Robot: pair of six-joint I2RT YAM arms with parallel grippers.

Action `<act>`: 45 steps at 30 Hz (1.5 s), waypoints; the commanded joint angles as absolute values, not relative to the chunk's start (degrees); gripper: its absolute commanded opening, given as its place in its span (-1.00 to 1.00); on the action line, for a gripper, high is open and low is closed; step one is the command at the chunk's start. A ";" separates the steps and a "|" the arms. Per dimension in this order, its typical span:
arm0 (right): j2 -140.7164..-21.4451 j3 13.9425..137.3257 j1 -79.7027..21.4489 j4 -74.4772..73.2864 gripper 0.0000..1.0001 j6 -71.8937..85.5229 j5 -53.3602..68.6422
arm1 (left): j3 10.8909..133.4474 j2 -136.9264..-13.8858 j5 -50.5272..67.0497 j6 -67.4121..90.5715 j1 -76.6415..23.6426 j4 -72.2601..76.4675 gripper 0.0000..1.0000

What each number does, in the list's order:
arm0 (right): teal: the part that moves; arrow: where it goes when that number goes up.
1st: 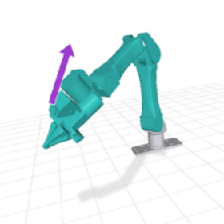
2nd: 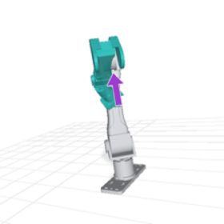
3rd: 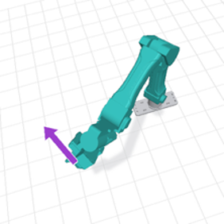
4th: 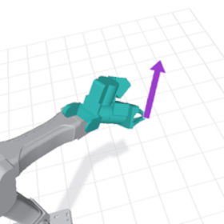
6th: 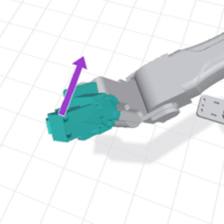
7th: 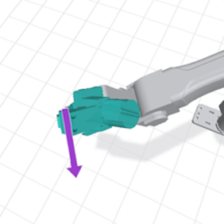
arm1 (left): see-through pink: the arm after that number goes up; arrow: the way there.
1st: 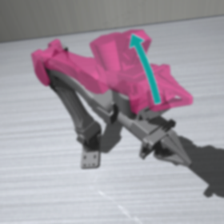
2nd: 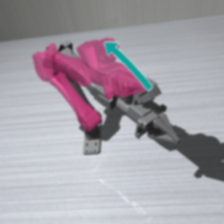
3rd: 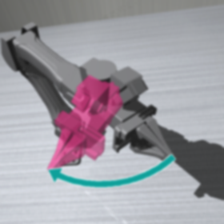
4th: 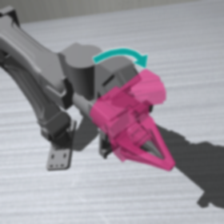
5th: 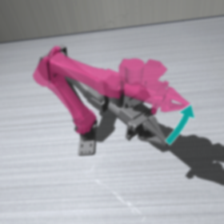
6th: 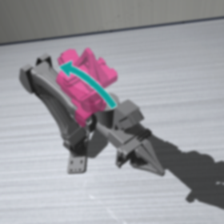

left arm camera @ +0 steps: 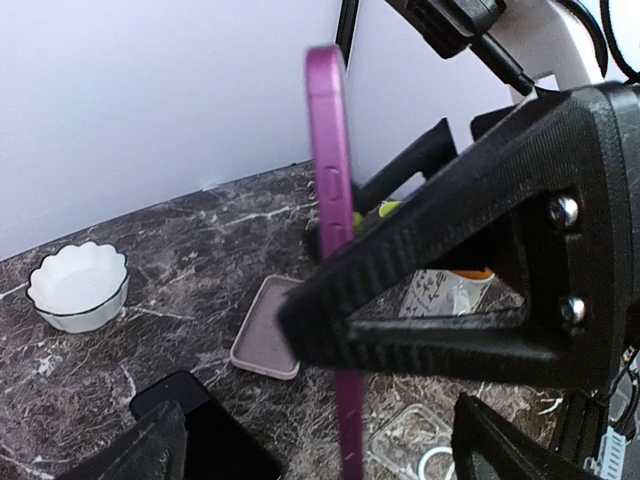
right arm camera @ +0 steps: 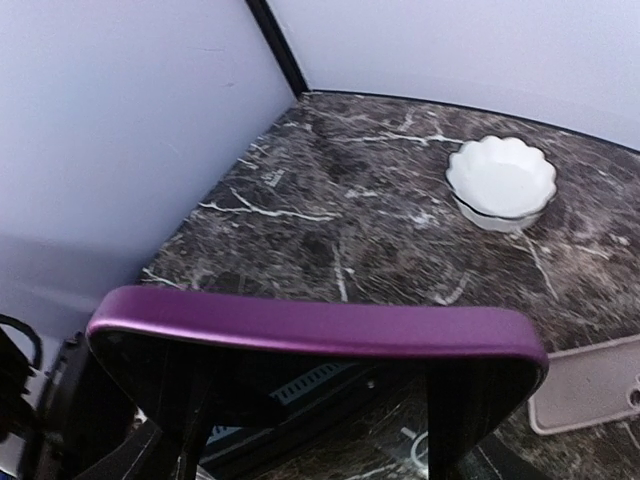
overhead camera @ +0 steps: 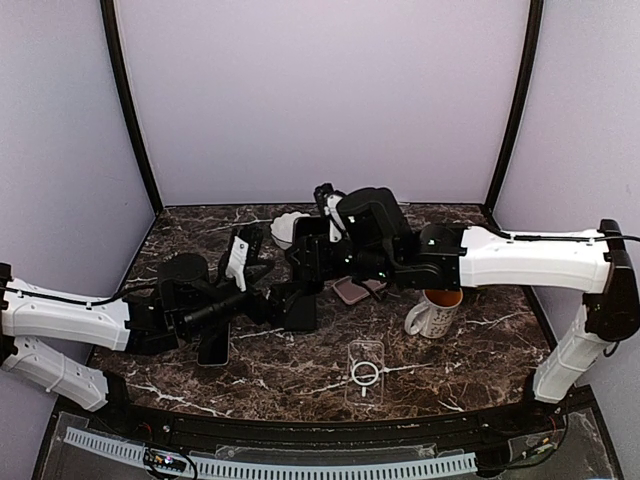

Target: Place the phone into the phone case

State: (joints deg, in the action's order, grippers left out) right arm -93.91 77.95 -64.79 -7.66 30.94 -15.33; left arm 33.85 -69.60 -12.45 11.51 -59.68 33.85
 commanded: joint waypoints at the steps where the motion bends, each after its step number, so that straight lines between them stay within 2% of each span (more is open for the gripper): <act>1: -88.46 72.79 -65.10 -17.53 -1.00 35.96 -23.41 | 34.71 -66.68 -13.39 10.71 -59.77 24.80 0.95; 7: -87.51 66.65 -67.53 -31.96 -1.00 48.25 -24.43 | 35.44 -67.12 -14.05 9.08 -59.68 15.62 0.96; 15: -92.79 66.69 -75.15 -37.61 -1.00 63.96 -30.11 | 39.70 -72.44 -15.13 12.32 -59.68 6.82 0.96; 21: -98.41 67.91 -77.86 -40.33 -1.00 67.59 -29.44 | 41.33 -73.53 -12.71 12.37 -59.68 0.63 0.91; 30: -101.47 68.23 -78.28 -43.01 -1.00 72.29 -29.73 | 37.19 -67.66 -11.82 13.38 -59.68 0.66 0.90; 38: -99.66 71.43 -78.18 -49.02 -1.00 71.37 -32.95 | 38.09 -69.34 -6.31 7.22 -60.53 -2.03 0.51; 45: -90.51 71.06 -77.33 -55.54 -1.00 66.53 -34.92 | 42.73 -80.35 -0.33 -0.34 -63.65 -1.95 0.31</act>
